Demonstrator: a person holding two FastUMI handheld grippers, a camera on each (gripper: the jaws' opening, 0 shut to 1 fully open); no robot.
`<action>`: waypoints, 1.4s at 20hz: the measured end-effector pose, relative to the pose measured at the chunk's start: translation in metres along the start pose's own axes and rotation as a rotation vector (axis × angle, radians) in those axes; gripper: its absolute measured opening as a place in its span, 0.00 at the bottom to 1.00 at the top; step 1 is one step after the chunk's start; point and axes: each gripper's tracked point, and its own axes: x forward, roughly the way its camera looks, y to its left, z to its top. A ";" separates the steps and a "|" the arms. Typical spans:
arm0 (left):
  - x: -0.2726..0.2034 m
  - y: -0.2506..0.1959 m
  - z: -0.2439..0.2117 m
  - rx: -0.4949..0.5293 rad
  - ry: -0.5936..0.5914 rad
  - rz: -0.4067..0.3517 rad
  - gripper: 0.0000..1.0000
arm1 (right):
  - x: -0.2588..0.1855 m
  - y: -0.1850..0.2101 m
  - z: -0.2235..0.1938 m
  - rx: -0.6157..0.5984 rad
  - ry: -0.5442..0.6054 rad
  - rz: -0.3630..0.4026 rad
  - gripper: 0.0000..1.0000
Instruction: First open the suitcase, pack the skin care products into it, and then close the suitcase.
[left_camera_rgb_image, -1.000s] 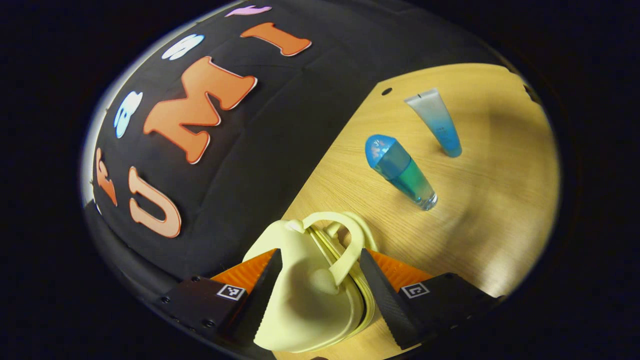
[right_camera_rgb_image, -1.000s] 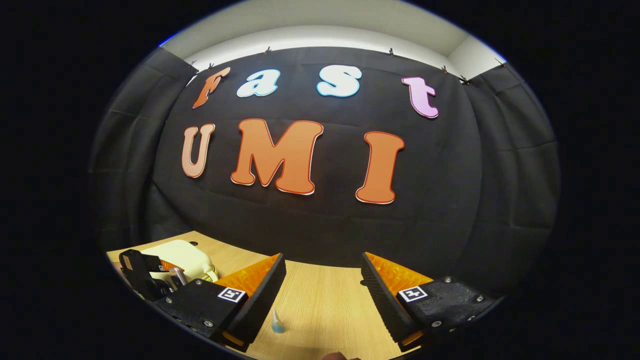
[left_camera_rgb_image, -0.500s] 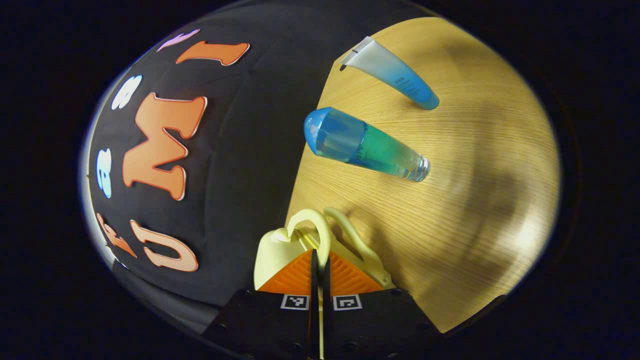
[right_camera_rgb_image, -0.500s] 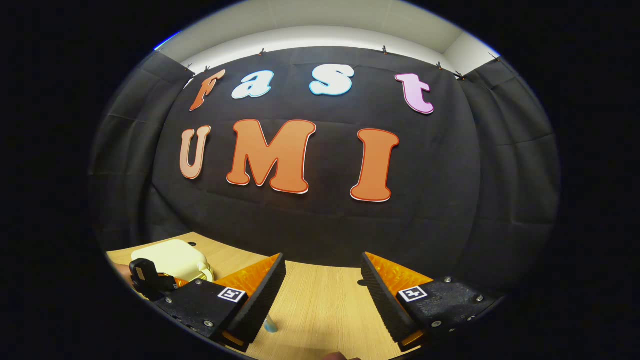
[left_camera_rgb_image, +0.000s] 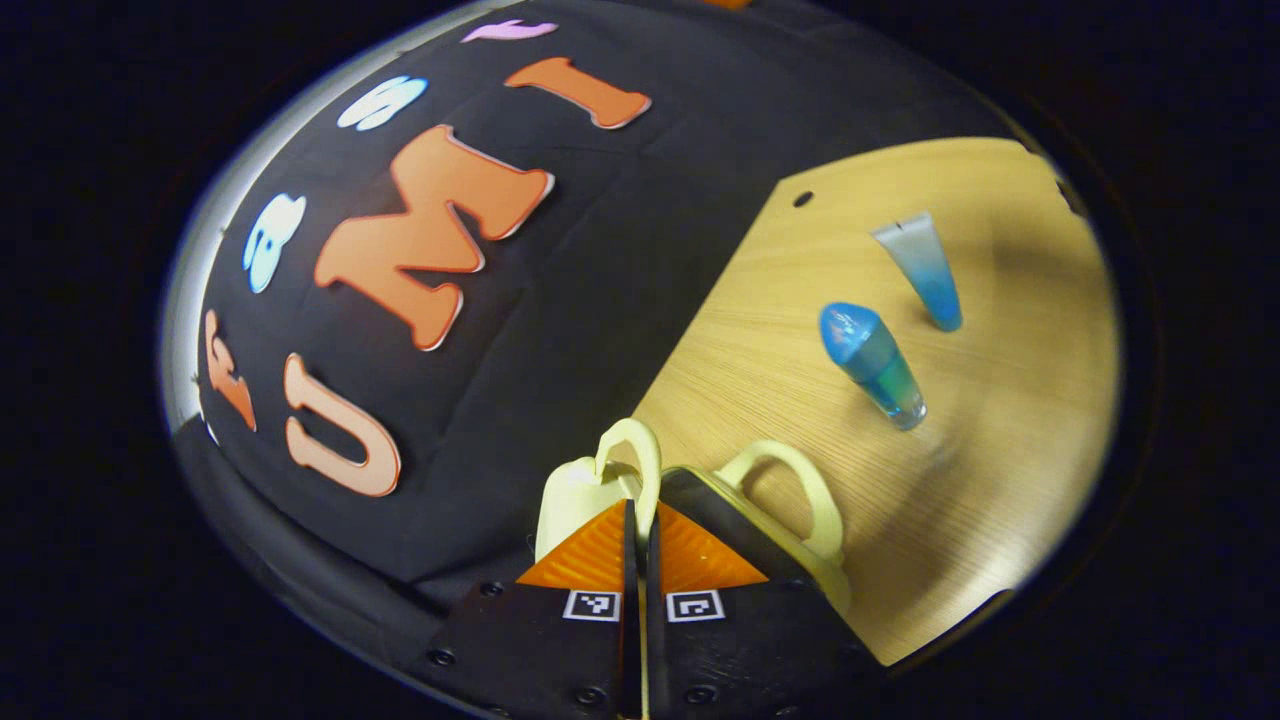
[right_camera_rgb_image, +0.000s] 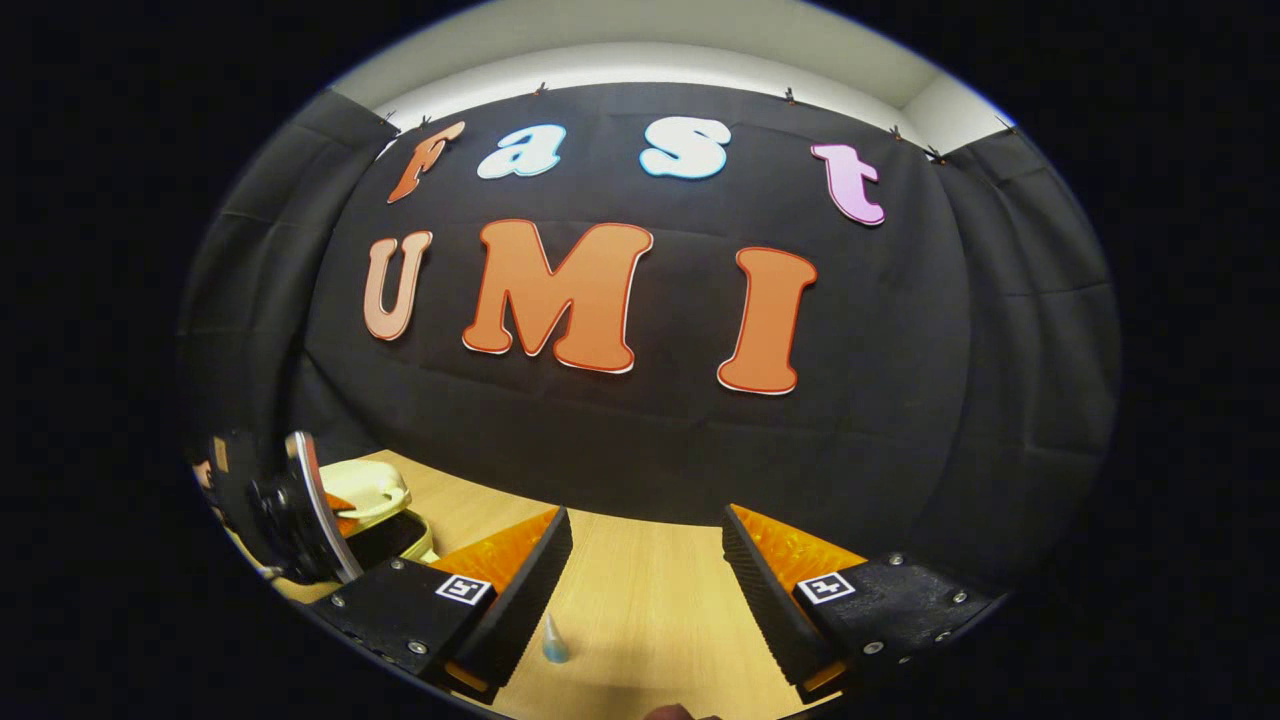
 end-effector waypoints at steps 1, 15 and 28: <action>-0.004 0.018 -0.003 -0.036 -0.013 0.013 0.02 | 0.002 0.010 0.000 -0.002 0.003 0.003 0.95; -0.022 0.254 -0.144 -0.483 -0.029 0.234 0.02 | 0.018 0.120 0.023 -0.037 0.027 0.022 0.95; 0.023 0.284 -0.356 -0.588 0.205 0.192 0.02 | 0.017 0.182 0.022 0.029 0.090 -0.071 0.95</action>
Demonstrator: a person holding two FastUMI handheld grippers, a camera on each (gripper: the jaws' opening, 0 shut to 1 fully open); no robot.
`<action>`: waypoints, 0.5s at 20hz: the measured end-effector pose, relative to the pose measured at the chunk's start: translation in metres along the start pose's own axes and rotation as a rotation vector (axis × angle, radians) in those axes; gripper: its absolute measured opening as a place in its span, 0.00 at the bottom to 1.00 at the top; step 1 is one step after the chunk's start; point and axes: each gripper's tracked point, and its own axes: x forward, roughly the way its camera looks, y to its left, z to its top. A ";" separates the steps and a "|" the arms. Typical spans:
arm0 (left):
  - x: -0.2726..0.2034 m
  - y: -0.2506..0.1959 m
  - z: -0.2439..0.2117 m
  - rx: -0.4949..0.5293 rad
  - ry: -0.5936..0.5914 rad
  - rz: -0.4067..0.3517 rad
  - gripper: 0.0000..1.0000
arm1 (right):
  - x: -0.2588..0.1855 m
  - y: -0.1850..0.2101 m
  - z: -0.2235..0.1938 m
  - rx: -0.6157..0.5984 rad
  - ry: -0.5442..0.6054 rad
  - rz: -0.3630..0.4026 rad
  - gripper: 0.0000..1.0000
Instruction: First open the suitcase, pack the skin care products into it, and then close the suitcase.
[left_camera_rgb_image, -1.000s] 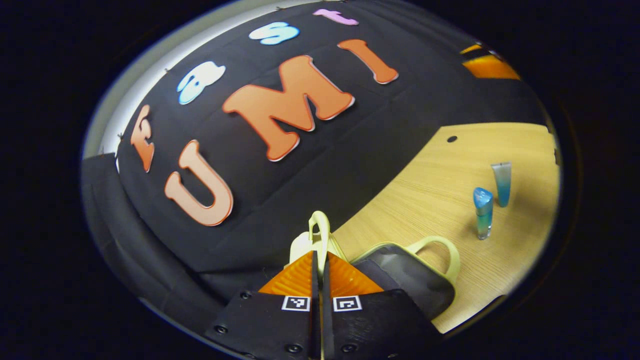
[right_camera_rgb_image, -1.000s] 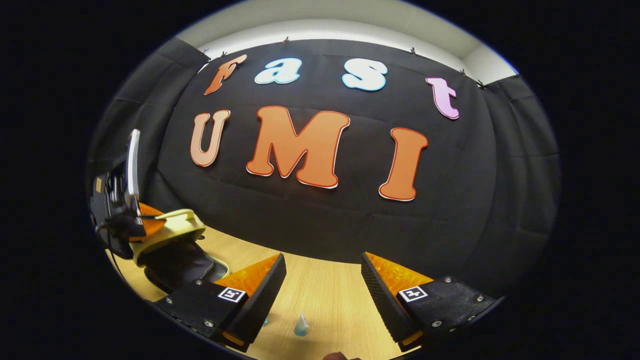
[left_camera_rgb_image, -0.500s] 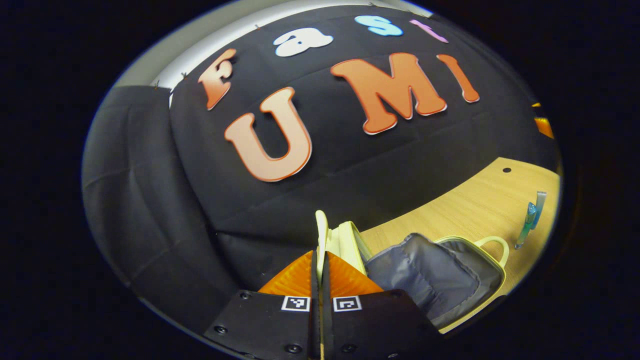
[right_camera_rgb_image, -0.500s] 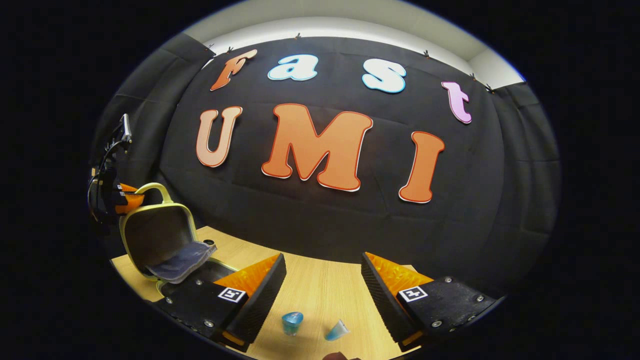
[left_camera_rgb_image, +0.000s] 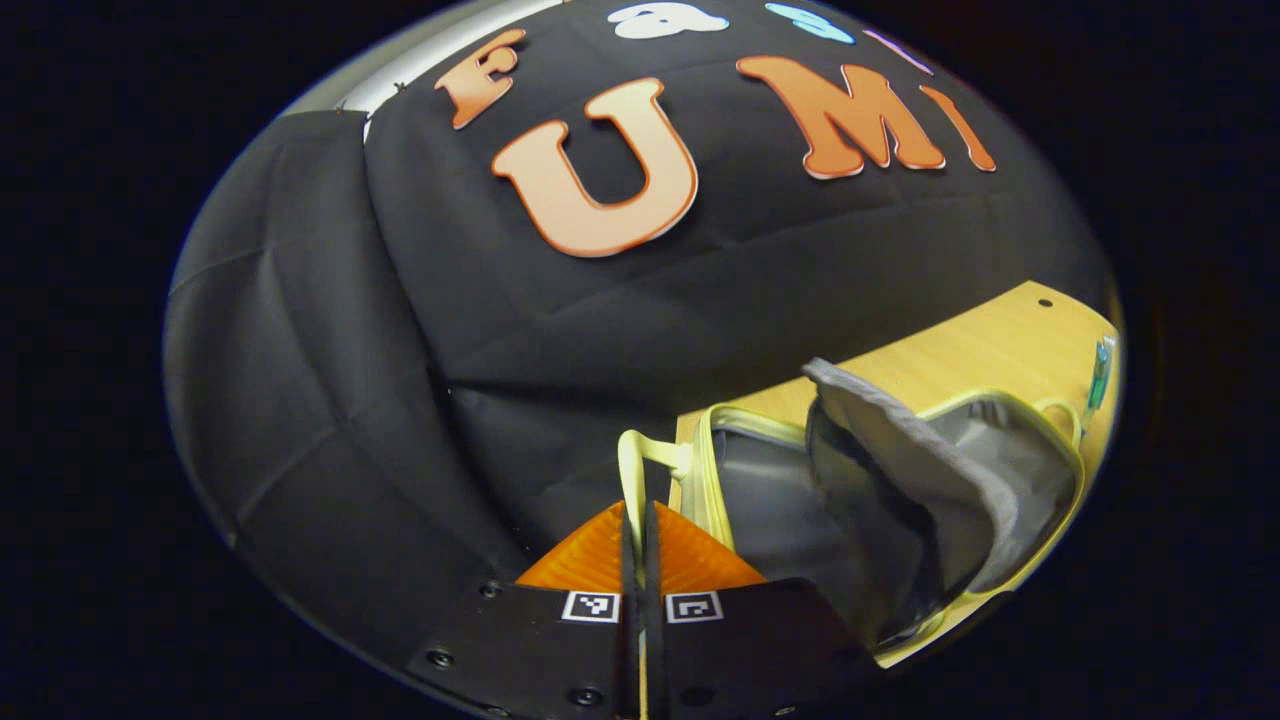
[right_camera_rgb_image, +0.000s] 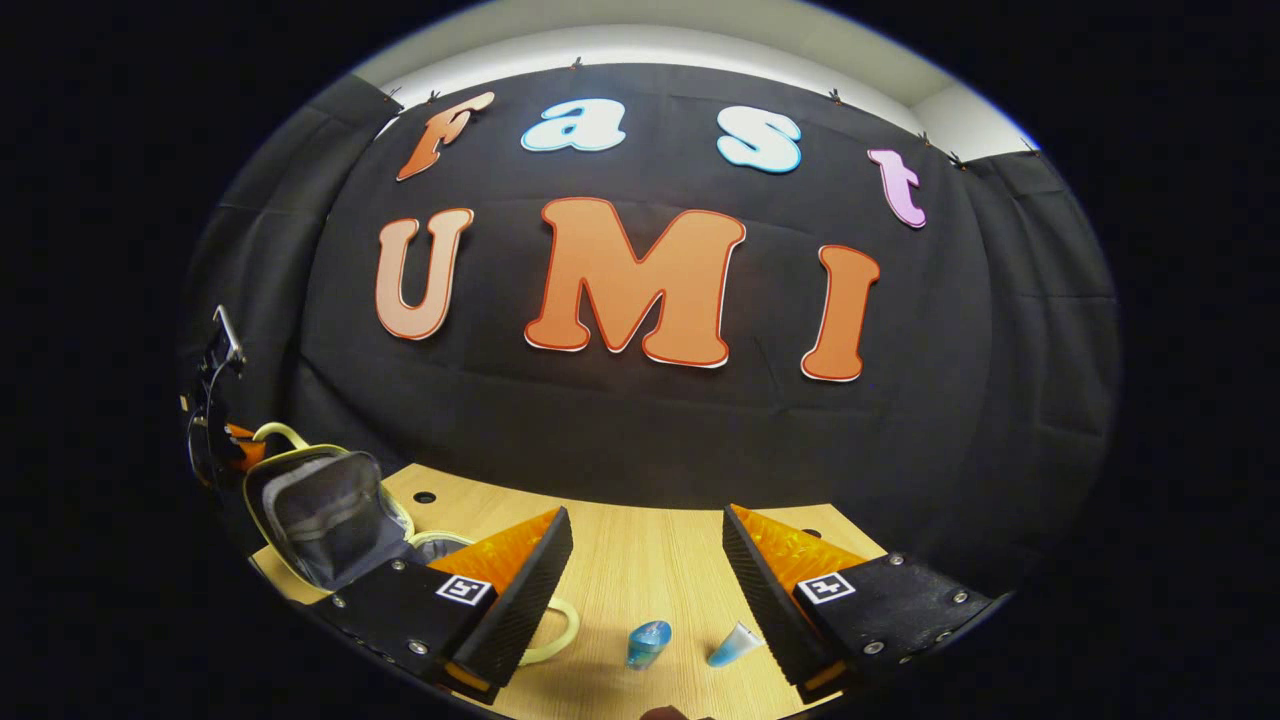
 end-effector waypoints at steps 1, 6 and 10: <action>0.008 0.000 -0.015 0.011 0.030 -0.009 0.02 | -0.001 -0.001 -0.002 -0.009 0.008 -0.006 0.95; 0.038 -0.009 -0.087 0.093 0.169 -0.043 0.03 | -0.009 -0.005 -0.008 -0.038 0.029 -0.028 0.95; 0.059 -0.024 -0.120 0.153 0.235 -0.080 0.03 | -0.016 -0.007 -0.014 -0.069 0.045 -0.032 0.95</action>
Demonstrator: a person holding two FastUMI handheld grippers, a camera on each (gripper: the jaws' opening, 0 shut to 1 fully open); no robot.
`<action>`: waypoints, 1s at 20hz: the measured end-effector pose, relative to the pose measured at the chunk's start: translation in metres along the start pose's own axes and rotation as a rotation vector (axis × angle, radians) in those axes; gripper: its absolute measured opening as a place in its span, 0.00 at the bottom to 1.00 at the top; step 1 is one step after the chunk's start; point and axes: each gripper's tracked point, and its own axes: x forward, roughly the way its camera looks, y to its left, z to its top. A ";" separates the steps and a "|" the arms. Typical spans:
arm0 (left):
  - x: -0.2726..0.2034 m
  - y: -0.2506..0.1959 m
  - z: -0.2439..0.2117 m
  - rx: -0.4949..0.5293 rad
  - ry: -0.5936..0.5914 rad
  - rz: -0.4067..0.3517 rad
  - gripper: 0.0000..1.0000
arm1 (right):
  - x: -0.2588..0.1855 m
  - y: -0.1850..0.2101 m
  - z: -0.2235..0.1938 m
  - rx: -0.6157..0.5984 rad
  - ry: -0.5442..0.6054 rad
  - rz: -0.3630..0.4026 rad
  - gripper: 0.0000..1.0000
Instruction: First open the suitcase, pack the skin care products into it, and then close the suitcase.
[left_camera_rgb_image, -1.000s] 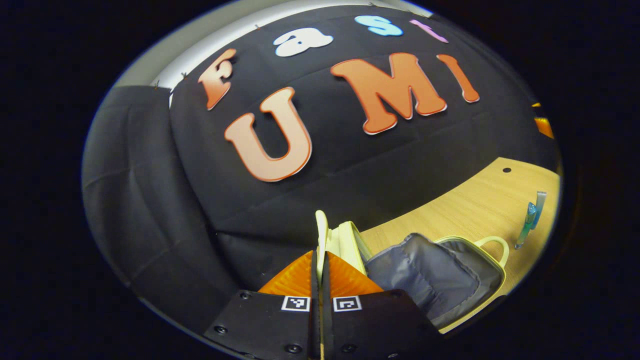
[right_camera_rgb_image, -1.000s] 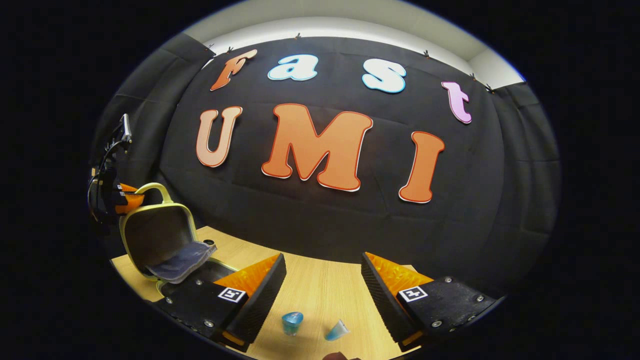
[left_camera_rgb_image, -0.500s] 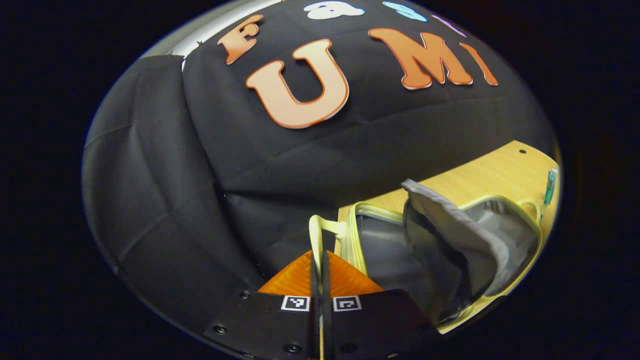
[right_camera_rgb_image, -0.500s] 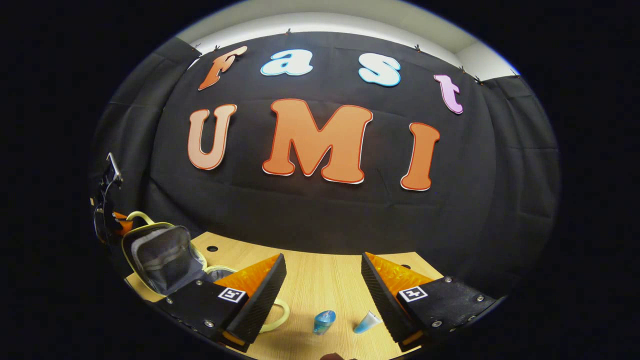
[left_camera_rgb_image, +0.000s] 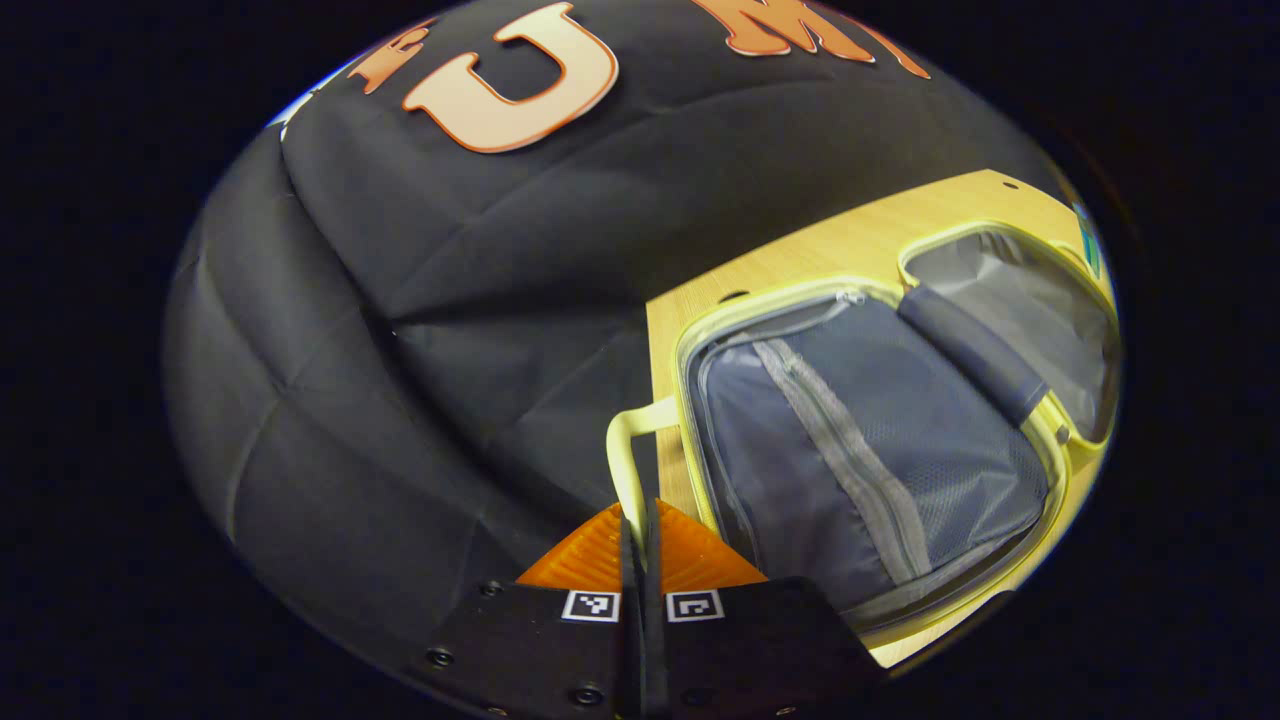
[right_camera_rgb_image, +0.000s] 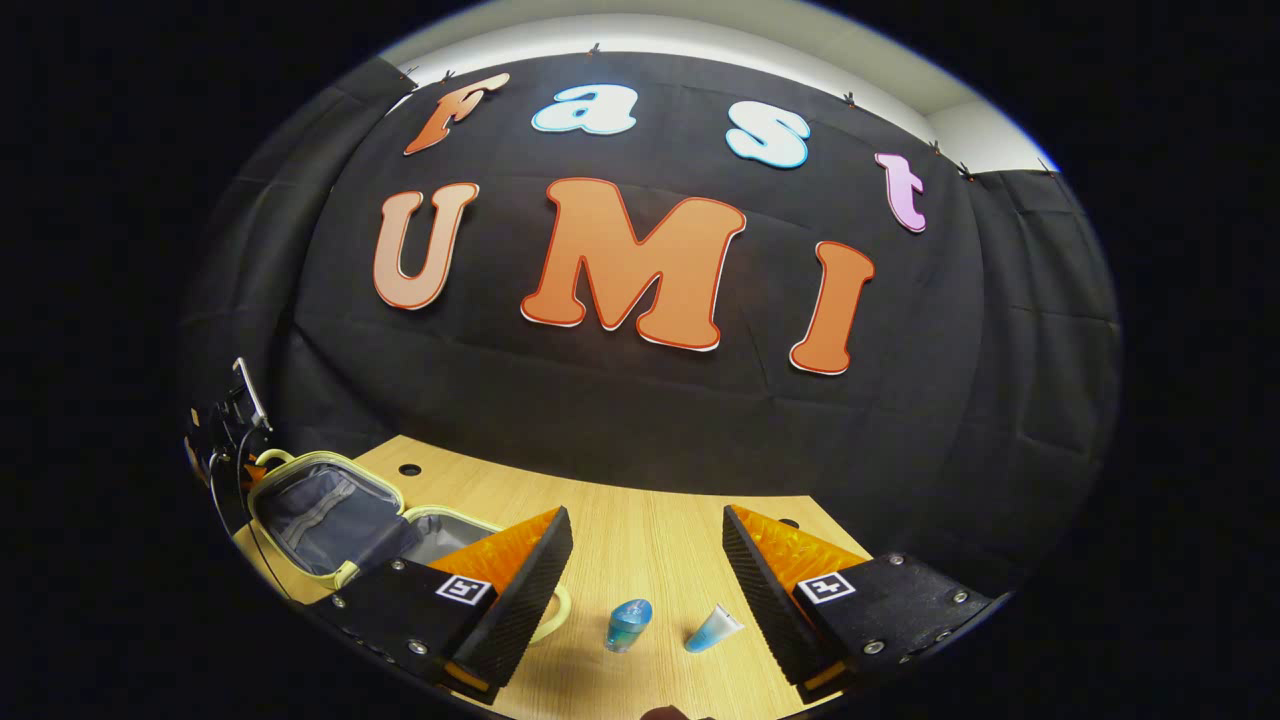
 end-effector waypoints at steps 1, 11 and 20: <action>0.002 -0.001 0.000 -0.016 0.007 -0.007 0.03 | -0.001 -0.002 -0.001 -0.005 0.001 -0.003 0.95; -0.045 -0.054 0.060 0.060 -0.157 0.040 0.79 | 0.006 -0.020 -0.012 -0.026 0.008 0.014 0.96; -0.137 -0.164 0.193 -0.040 -0.444 -0.052 0.97 | 0.018 -0.056 -0.026 -0.040 -0.003 0.083 0.95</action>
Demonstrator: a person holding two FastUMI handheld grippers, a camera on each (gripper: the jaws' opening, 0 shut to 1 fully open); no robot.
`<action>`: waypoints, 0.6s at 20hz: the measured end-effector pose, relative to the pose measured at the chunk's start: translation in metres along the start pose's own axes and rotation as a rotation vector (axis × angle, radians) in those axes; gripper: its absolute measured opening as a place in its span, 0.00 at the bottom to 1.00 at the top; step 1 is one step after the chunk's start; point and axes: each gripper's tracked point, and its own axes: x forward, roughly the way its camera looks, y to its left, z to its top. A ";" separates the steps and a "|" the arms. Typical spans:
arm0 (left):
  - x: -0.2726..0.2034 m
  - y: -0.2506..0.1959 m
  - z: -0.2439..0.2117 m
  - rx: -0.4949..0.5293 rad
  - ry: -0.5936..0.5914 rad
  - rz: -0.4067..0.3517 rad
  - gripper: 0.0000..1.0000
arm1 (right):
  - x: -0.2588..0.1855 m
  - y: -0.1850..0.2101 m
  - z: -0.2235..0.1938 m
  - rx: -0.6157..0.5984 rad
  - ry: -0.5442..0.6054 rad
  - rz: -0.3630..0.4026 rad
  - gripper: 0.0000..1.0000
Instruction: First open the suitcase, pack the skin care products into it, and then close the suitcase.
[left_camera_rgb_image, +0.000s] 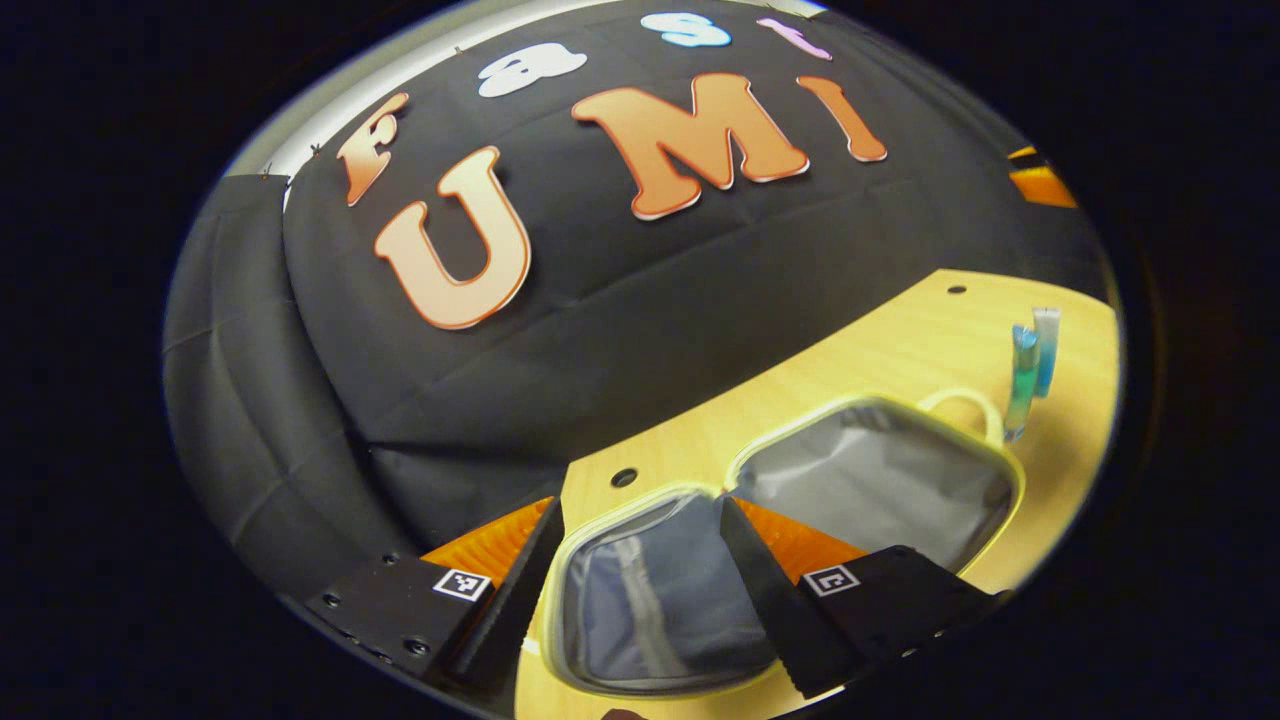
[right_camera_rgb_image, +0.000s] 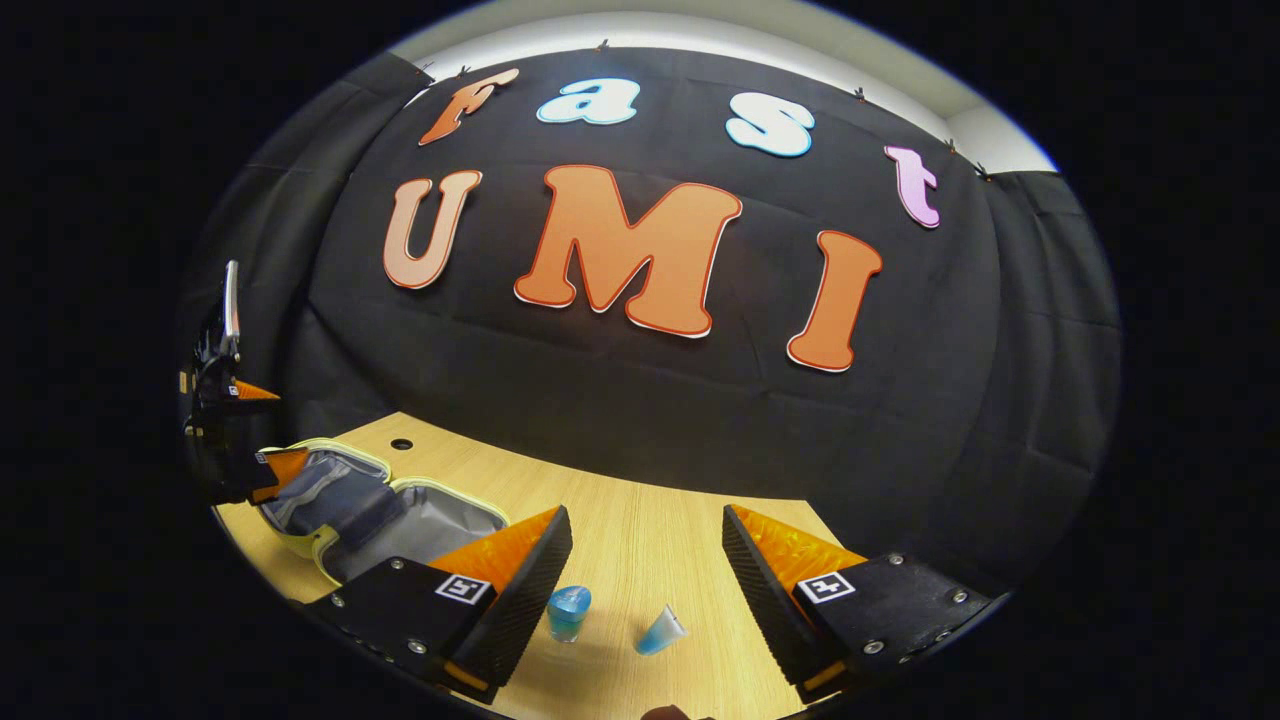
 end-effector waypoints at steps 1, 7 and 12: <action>-0.002 -0.016 0.009 -0.015 -0.011 -0.014 0.97 | 0.000 -0.004 -0.003 0.004 -0.001 0.014 0.96; -0.011 -0.128 0.038 -0.061 -0.009 -0.084 0.98 | 0.007 -0.035 -0.033 0.011 0.035 0.048 0.96; -0.015 -0.213 0.054 -0.134 -0.012 -0.166 0.97 | 0.014 -0.052 -0.052 -0.024 0.063 0.088 0.96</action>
